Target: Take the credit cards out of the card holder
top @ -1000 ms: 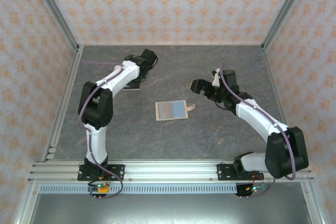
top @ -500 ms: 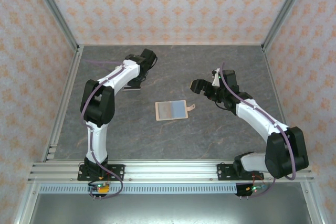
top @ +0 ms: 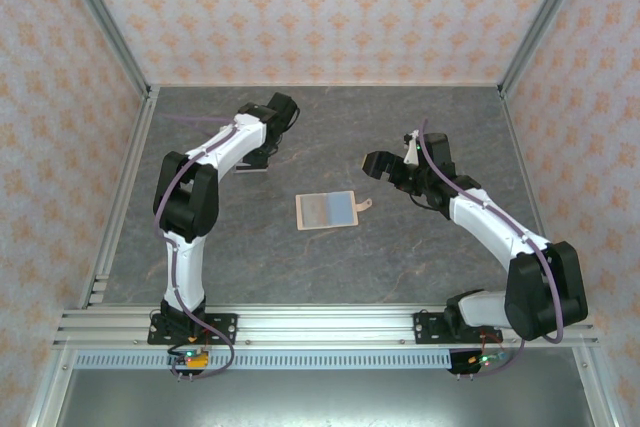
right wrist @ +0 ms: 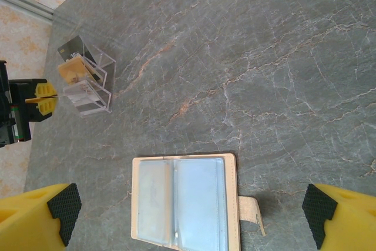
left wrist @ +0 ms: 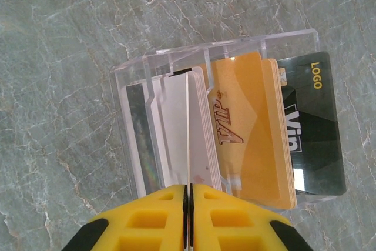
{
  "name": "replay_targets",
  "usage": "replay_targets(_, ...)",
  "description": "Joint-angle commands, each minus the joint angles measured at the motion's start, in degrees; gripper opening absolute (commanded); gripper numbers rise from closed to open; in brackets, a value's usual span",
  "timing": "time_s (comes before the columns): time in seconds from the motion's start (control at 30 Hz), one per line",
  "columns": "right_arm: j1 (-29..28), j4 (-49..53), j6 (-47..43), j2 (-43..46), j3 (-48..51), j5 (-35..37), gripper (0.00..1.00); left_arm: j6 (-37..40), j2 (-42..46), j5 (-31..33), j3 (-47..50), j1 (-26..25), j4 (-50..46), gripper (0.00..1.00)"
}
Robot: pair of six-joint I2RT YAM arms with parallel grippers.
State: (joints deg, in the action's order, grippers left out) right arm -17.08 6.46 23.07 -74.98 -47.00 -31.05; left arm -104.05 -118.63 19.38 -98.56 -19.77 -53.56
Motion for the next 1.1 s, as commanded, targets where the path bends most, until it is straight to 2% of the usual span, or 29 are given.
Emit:
replay_targets(0.0, 0.1, -1.4, -0.2, 0.9, 0.5, -0.2, 0.99, 1.9, -1.0, 2.8, -1.2, 0.6, 0.5, 0.13)
replay_targets(0.2, 0.1, -1.4, -0.2, 0.9, 0.5, -0.2, 0.99, 3.7, -0.8, 3.5, -1.4, 0.8, 0.5, 0.21)
replay_targets(0.37, 0.0, -1.3, -0.3, 0.8, 0.5, -0.2, 0.99, 7.3, 0.0, 2.9, -1.4, 0.9, 2.3, 0.22)
replay_targets(0.6, -1.1, 0.4, -1.5, -0.5, -0.6, -0.1, 0.99, 21.1, 7.4, 0.7, 2.0, 0.7, 6.0, 0.28)
replay_targets(0.63, -1.7, 0.9, -1.9, -0.8, -0.9, 0.6, 0.99, 23.5, 8.8, -0.3, 3.4, 0.8, 7.3, 0.30)
replay_targets(0.7, -3.6, 2.6, -2.8, -1.6, -2.0, 2.7, 0.98, 27.9, 13.0, -1.9, 6.5, 0.7, 8.7, 0.42)
replay_targets(0.87, -9.2, 5.9, -4.7, -5.1, -5.3, 7.4, 0.94, 38.5, 20.1, -5.8, 13.4, 0.7, 9.6, 0.55)
replay_targets(1.0, -15.0, 9.1, -5.0, -10.2, -8.9, 11.6, 0.86, 43.4, 25.8, -8.5, 20.1, 0.7, 10.1, 0.73)
replay_targets(1.07, -17.9, 10.8, -5.4, -13.3, -10.9, 13.2, 0.81, 45.3, 28.6, -9.4, 23.6, 0.8, 11.0, 0.74)
